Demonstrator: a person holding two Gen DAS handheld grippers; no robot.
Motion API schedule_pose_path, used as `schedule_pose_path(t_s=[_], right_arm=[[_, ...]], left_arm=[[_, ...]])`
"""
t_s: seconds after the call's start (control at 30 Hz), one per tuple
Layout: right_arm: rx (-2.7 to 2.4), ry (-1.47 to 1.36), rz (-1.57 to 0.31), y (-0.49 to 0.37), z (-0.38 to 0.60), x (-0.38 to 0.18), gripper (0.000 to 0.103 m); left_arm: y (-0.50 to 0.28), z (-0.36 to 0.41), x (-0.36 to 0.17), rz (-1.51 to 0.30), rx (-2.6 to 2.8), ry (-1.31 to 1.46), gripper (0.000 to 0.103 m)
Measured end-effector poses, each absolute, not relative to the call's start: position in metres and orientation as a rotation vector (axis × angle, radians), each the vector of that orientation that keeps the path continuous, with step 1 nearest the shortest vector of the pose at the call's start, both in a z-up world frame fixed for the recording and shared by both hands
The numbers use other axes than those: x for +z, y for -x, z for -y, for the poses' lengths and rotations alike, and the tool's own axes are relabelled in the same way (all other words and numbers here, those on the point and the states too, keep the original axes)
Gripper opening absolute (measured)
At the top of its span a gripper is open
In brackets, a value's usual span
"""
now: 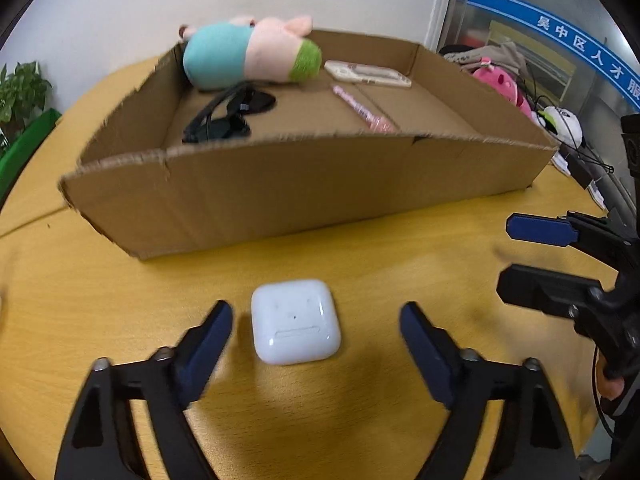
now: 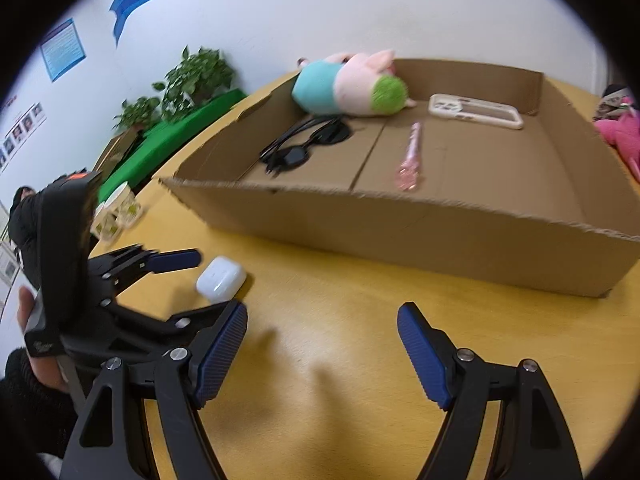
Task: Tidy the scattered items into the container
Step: 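Move the right gripper down to the white earbud case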
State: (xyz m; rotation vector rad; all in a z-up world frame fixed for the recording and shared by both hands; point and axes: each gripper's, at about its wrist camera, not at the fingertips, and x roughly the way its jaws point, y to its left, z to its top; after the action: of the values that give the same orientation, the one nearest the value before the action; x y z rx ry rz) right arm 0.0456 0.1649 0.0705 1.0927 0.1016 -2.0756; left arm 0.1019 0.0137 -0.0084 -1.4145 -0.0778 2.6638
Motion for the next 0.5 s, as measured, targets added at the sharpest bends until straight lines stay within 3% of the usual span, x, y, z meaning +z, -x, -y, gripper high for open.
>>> schedule_pose_path(t_s=[0.13, 0.2, 0.5], right_arm=[[-2.04, -1.108, -0.114, -0.047, -0.157, 0.066, 0.077], [-2.026, -1.114, -0.124, -0.046, -0.154, 0.064, 0.077], [-1.88, -1.12, -0.219, -0.055, -0.119, 0.058, 0.077]], left_arm=[[-0.102, -0.013, -0.009, 0.054, 2.68, 1.416, 0.066], [-0.105, -0.013, -0.008, 0.024, 2.692, 1.415, 0.049], [-0.134, -0.035, -0.008, -0.121, 2.541, 1.312, 0.049]])
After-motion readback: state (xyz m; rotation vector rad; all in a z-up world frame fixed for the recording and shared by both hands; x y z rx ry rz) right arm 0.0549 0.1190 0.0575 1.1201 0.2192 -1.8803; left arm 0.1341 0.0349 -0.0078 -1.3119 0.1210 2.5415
